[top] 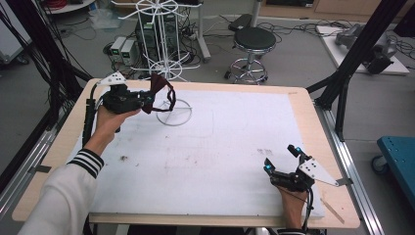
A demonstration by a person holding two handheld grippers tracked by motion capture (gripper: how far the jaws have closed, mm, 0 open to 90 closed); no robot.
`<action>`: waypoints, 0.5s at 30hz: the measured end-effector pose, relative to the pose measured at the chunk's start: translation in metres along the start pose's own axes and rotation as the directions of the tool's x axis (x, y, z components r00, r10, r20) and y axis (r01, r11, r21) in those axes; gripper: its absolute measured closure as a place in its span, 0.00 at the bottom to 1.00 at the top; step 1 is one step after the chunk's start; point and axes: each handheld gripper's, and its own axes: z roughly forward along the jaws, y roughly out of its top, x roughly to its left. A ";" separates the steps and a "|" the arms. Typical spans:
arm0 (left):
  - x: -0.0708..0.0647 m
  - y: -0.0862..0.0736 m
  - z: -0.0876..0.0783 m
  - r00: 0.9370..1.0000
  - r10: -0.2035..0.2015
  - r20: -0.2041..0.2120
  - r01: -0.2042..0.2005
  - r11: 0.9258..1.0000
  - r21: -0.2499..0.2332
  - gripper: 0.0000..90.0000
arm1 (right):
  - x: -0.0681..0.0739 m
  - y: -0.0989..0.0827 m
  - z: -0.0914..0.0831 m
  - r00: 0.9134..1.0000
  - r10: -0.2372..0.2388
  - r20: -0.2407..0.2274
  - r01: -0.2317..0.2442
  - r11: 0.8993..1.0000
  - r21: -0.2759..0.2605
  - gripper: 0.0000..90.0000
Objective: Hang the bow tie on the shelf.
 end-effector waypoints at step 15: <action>0.001 -0.021 0.005 1.000 0.020 -0.010 -0.020 0.997 0.074 0.84 | 0.000 0.000 0.000 1.000 -0.005 -0.002 0.005 1.000 -0.001 0.01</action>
